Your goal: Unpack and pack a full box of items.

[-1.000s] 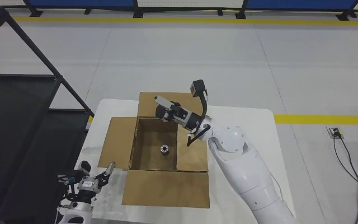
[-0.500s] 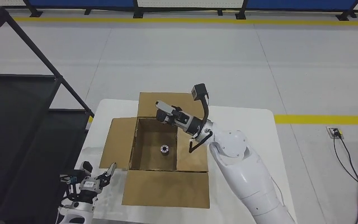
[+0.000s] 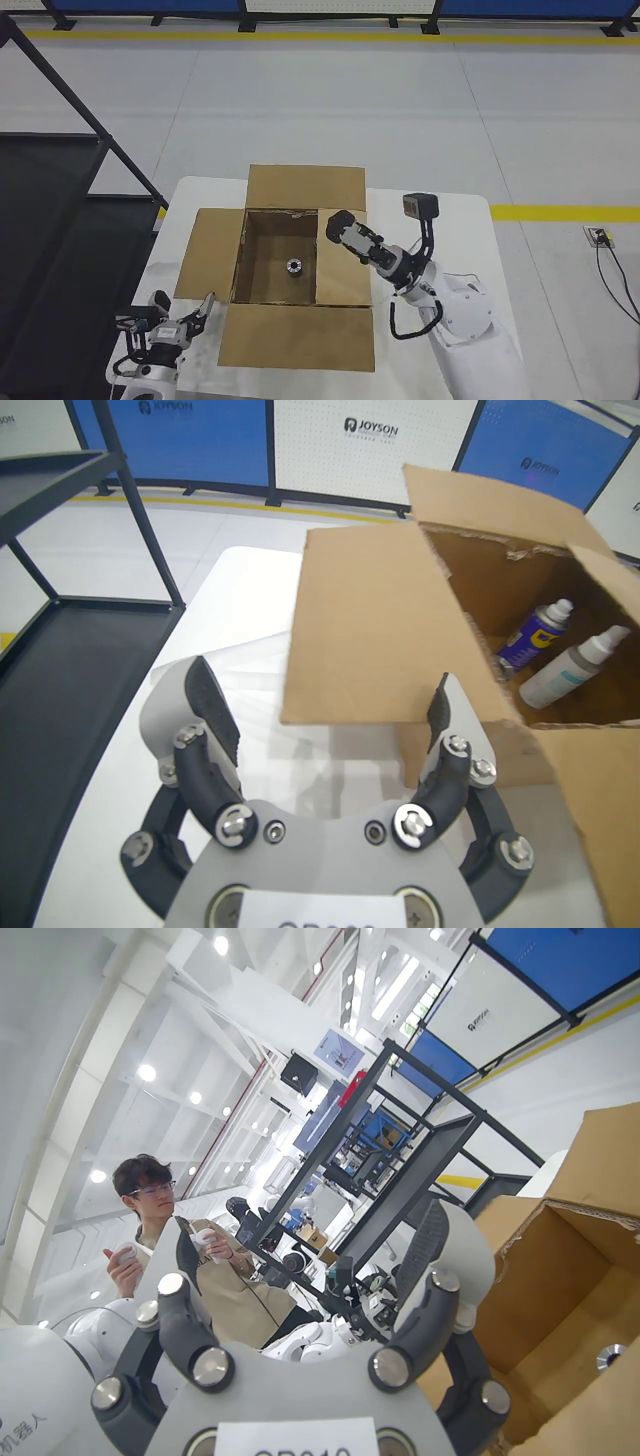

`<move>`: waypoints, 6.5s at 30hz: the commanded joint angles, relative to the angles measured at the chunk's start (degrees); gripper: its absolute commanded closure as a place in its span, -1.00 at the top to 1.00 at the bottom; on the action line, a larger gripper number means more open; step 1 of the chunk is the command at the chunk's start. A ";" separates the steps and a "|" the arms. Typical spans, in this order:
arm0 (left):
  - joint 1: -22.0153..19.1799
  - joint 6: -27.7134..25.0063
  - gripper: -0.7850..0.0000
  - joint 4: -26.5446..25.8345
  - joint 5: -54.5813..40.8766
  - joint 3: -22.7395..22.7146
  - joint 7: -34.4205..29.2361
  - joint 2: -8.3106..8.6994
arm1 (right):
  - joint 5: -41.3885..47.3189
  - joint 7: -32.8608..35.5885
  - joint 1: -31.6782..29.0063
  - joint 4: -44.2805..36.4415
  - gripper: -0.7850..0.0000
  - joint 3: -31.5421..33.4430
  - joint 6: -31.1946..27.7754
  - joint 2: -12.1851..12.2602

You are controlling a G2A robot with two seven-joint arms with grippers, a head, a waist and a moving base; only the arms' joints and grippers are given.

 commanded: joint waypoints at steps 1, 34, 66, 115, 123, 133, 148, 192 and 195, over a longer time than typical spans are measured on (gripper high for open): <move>3.55 0.44 1.00 -3.79 1.94 0.12 2.87 -0.07 | 0.60 -0.14 -2.84 -0.63 1.00 2.17 -2.42 0.46; -7.46 10.98 1.00 -15.02 19.78 22.46 -27.42 -3.16 | 21.81 0.66 -16.75 7.51 1.00 16.86 -25.26 4.52; -38.88 -12.83 1.00 8.75 -33.21 23.15 -66.15 -4.79 | 37.78 6.48 -16.50 12.39 1.00 25.81 -25.39 8.92; -57.64 -0.64 1.00 26.08 -31.49 53.74 -47.31 -14.27 | 44.01 7.94 -13.32 19.14 1.00 28.50 -23.93 12.39; -52.78 -0.93 1.00 15.17 -27.95 49.43 -47.12 -12.75 | 43.24 8.41 -12.14 17.77 1.00 27.16 -23.46 12.82; -25.25 -3.19 1.00 -16.88 -17.70 25.76 -42.79 -6.17 | 33.63 8.81 -9.00 11.60 1.00 23.60 -23.05 13.23; 8.32 -20.37 1.00 -24.04 -37.12 -15.07 -26.94 -3.48 | -23.92 -9.88 -3.42 -1.59 1.00 2.91 -10.34 10.17; 10.09 -26.34 1.00 -15.75 -53.19 -25.33 -34.63 -1.98 | -55.73 15.17 29.46 24.60 1.00 -33.41 24.81 1.17; 10.09 -26.34 1.00 -15.75 -53.19 -25.33 -34.63 -1.98 | -53.76 13.92 30.28 27.46 0.22 -33.76 23.59 0.52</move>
